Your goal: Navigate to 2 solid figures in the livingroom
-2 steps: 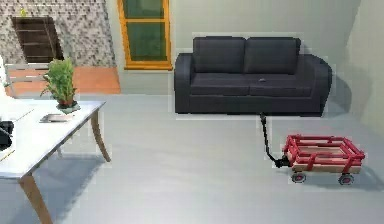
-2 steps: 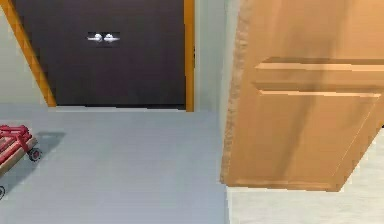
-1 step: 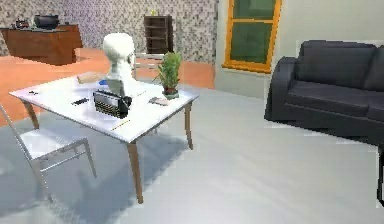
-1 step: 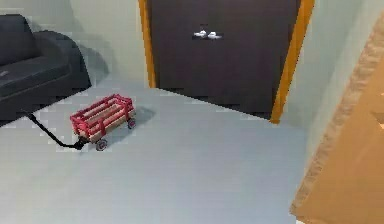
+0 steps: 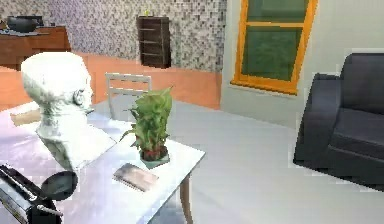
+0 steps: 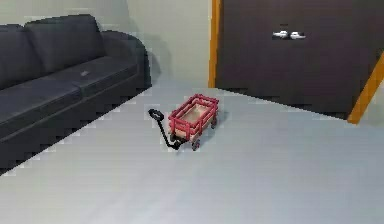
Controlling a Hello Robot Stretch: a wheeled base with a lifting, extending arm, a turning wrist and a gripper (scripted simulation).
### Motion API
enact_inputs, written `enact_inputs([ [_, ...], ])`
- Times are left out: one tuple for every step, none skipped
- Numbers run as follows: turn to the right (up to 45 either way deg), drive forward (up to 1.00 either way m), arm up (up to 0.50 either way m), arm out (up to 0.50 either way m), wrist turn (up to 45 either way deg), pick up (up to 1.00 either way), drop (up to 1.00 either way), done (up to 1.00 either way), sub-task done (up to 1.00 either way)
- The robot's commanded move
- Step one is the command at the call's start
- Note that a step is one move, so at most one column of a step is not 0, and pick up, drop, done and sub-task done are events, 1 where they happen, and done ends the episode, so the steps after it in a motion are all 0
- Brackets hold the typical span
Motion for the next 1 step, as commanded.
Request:
enact_inputs([
  [-30.0, 0.00, 0.00, 0.00, 0.0, 0.00, 0.00, 0.00, 0.00],
])
